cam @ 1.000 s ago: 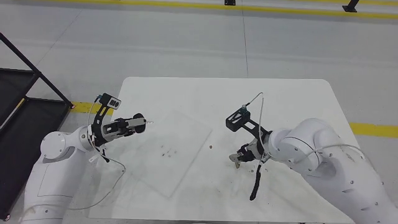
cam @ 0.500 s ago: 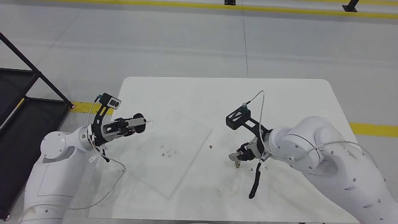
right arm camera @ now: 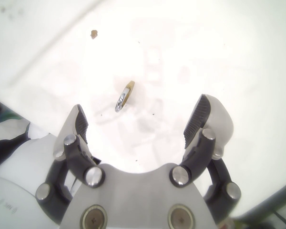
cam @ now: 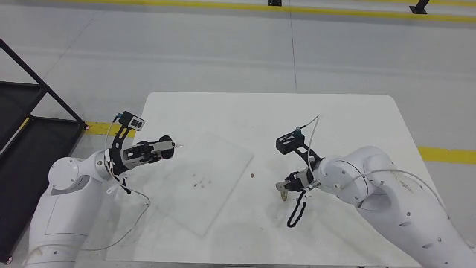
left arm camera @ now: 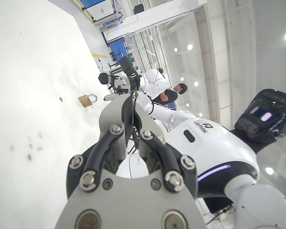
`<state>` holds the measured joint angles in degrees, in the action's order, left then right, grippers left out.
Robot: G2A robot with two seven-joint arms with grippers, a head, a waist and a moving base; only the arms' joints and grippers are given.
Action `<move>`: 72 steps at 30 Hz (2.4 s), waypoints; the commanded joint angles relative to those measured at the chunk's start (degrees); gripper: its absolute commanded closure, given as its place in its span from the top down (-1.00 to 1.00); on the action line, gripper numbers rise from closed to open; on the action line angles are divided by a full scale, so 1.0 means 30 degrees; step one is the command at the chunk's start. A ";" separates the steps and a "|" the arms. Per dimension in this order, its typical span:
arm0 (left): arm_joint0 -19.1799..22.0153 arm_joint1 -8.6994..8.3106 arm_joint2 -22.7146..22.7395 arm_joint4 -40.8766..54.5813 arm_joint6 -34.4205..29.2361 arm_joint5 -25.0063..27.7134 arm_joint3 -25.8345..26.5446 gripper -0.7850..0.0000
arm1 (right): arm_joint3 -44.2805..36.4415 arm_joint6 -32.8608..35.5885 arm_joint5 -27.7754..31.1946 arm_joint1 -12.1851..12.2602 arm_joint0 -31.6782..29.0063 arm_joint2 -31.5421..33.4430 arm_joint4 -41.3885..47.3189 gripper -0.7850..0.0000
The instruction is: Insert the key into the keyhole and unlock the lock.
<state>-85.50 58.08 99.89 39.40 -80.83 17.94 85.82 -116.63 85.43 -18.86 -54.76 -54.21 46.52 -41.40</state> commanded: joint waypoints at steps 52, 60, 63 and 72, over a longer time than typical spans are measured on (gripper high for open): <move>0.0000 0.0000 0.0000 0.0000 0.0000 0.0000 0.0000 -1.00 | 0.4352 -0.1910 -0.1915 -0.0531 0.4979 -0.7648 0.3798 -1.00; 0.0000 0.0000 0.0000 0.0000 0.0000 0.0000 0.0000 -1.00 | 0.4581 -0.2598 -0.2604 0.0005 0.6379 -0.8563 0.5875 -1.00; 0.0000 0.0000 0.0000 0.0000 0.0000 0.0000 0.0000 -1.00 | 0.4295 -0.3532 -0.3537 0.0418 0.6939 -0.7980 0.8794 -1.00; 0.0000 0.0000 0.0000 0.0000 0.0000 0.0000 0.0000 -1.00 | 0.4208 -0.6052 -0.2070 0.1852 0.4557 -0.1952 2.0443 -1.00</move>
<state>-85.50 58.08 99.90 39.40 -80.83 17.94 85.82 -104.10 68.24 -26.90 -49.53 -39.00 38.89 17.45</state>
